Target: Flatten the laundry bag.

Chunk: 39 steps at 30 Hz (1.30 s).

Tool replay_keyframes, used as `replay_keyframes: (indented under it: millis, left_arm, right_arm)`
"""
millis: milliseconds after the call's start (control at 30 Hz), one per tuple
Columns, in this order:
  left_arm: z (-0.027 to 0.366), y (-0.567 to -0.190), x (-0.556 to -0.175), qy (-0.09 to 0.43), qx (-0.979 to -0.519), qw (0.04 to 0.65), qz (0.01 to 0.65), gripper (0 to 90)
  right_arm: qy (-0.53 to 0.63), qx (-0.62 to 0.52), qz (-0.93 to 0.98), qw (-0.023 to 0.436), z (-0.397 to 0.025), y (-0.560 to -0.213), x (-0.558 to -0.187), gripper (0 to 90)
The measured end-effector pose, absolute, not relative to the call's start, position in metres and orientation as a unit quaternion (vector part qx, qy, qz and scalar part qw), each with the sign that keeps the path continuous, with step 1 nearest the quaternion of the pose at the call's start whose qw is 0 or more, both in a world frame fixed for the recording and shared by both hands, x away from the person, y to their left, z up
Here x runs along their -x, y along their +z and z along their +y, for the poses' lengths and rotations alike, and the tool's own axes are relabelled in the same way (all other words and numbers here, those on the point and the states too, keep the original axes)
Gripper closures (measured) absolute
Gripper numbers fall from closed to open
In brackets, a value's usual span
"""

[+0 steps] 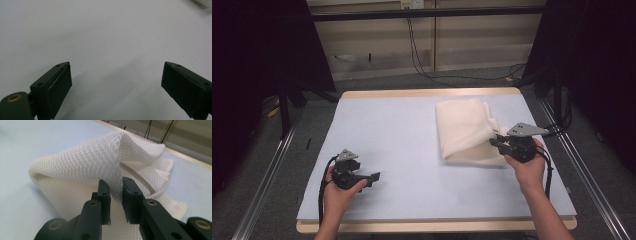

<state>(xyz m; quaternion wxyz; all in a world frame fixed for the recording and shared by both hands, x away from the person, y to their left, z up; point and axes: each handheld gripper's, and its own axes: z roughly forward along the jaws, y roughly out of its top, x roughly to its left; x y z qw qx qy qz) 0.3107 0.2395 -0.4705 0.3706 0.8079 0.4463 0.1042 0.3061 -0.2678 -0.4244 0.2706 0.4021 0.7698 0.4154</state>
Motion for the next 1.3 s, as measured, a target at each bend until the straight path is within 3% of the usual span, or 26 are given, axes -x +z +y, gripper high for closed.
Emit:
replay_keyframes:
  millis: [600, 1300]
  left_arm:
    - [0.237, -0.47, -0.311, 0.1, -0.812, 0.369, 0.442, 9.2]
    - [0.235, -0.472, -0.311, 0.096, -0.811, 0.371, 0.442, 9.2]
  right_arm:
    - [0.448, -0.369, 0.765, 0.278, -0.233, -0.41, -0.32, 76.3]
    - [0.466, -0.342, 0.775, 0.255, -0.183, -0.421, -0.331, 75.7]
